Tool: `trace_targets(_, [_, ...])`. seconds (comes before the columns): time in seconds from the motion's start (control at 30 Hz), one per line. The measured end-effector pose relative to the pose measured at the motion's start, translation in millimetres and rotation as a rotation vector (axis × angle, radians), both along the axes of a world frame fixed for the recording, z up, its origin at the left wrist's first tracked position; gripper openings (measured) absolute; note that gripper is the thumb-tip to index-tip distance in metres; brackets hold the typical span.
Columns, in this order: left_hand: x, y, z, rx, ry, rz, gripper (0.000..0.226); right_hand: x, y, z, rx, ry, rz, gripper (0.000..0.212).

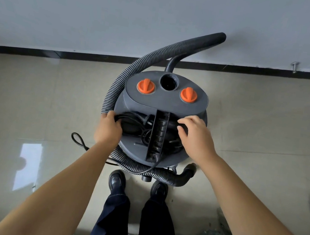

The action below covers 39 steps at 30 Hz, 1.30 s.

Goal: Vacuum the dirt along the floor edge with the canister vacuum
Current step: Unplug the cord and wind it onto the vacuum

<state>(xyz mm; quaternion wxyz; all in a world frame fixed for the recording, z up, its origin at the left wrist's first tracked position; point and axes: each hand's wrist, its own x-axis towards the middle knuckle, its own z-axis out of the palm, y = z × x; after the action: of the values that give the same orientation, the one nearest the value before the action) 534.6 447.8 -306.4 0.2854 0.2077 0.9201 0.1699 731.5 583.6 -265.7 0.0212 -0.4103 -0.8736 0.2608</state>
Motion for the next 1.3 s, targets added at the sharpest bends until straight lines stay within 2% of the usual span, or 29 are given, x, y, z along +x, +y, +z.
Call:
trace_targets(0.1, [-2.8, -16.2, -4.8, -0.015, 0.000, -0.112, 0.043, -3.7, 8.7, -1.2, 0.081, 0.021, -0.004, 0.028])
trace_targets(0.17, [7.7, -13.2, 0.8, 0.002, 0.037, -0.090, 0.055, -7.9, 12.1, -4.5, 0.118, 0.007, 0.010, 0.036])
trace_targets(0.23, [27.3, -2.8, 11.1, 0.124, 0.124, -0.007, 0.057, -13.8, 17.5, -6.3, 0.128, -0.066, 0.022, 0.044])
trace_targets(0.33, [76.1, 10.6, 22.5, 0.277, 0.259, -0.075, 0.065, -17.9, 25.9, -8.9, 0.107, -0.147, 0.067, 0.055])
trace_targets(0.53, [135.2, 18.4, 4.7, 0.087, 0.100, -0.126, 0.099, -23.6, 45.1, -12.2, 0.196, -0.357, 0.230, 0.080])
trace_targets(0.63, [131.9, 22.3, -9.9, 0.091, 0.166, -0.149, 0.093, -33.4, 56.9, -14.5, 0.102, -0.451, 0.321, 0.087])
trace_targets(0.73, [127.5, 24.6, -14.6, 0.124, 0.192, -0.161, 0.085, -32.3, 58.7, -20.0, 0.075, -0.425, 0.320, 0.085])
trace_targets(0.93, [109.9, 47.1, -13.7, 0.095, 0.168, -0.346, 0.082, -12.6, 75.4, -17.3, 0.024, -0.426, 0.179, 0.070])
trace_targets(1.03, [99.4, 73.7, -7.1, 0.099, 0.120, -0.463, 0.077, 1.3, 85.0, -13.8, -0.003, -0.437, 0.054, 0.066])
trace_targets(1.3, [96.9, 163.0, -4.4, 0.094, 0.158, -0.915, 0.075, 58.7, 103.3, -22.3, -0.023, -0.469, -0.380, 0.066])
